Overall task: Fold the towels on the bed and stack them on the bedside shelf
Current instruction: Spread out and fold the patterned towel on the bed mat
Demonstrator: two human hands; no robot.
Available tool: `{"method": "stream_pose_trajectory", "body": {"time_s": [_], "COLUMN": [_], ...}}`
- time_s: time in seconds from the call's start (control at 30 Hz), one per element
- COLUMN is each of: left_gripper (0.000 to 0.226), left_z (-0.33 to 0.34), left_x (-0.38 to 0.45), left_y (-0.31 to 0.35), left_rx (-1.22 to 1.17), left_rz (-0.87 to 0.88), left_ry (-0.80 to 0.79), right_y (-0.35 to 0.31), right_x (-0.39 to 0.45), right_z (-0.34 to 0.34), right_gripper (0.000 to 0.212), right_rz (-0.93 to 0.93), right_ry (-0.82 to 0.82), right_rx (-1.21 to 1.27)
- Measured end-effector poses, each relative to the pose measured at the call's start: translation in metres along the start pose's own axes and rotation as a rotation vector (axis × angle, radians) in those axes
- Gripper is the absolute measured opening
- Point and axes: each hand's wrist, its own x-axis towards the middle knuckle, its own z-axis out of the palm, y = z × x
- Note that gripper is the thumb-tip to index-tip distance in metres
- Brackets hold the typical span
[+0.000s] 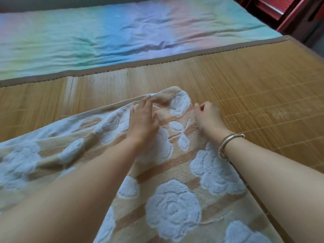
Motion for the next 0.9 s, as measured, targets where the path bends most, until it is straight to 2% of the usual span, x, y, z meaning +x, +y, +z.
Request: {"method": "stream_pose_trajectory", "body": {"time_s": [0.07,0.13,0.2,0.27,0.33,0.4,0.5,0.6,0.73,0.8,0.9], "left_gripper": [0.053,0.057,0.058,0.056,0.050,0.042,0.038,0.028,0.011,0.011,0.010], "left_z": [0.004,0.009,0.007,0.002,-0.005,-0.016,-0.040,-0.074,-0.120,-0.139,-0.160], "left_x": [-0.007,-0.010,-0.008,-0.003,-0.002,-0.005,-0.013,-0.022,-0.039,-0.047,-0.055], "left_y": [0.005,0.006,0.001,-0.004,-0.007,-0.010,-0.027,-0.063,-0.115,-0.135,-0.159], "left_rx": [0.171,0.262,0.265,0.193,0.071,-0.034,0.105,0.284,0.249,0.254,0.249], "left_rz": [-0.030,-0.074,-0.099,-0.098,-0.052,-0.011,-0.055,-0.224,-0.424,-0.462,-0.468], "left_ry": [-0.140,-0.266,-0.320,-0.347,-0.300,-0.161,0.009,0.072,-0.037,-0.082,-0.155], "right_y": [0.006,0.008,0.006,0.008,0.010,0.010,-0.003,-0.039,-0.104,-0.133,-0.162], "right_x": [-0.010,-0.012,-0.007,-0.004,-0.010,-0.022,-0.036,-0.046,-0.055,-0.056,-0.053], "right_z": [-0.003,-0.007,-0.010,-0.008,-0.004,0.003,0.018,0.041,0.082,0.106,0.134], "right_gripper": [0.041,0.043,0.042,0.038,0.038,0.045,0.051,0.042,0.038,0.038,0.040], "right_rz": [-0.099,-0.136,-0.087,-0.068,-0.103,-0.193,-0.428,-0.562,-0.651,-0.683,-0.636], "right_ry": [-0.055,-0.034,0.038,0.074,0.070,0.105,0.186,0.100,-0.042,-0.123,-0.292], "right_rx": [-0.224,-0.274,-0.267,-0.390,-0.552,-0.643,-0.658,-0.475,-0.257,-0.274,-0.374]}}
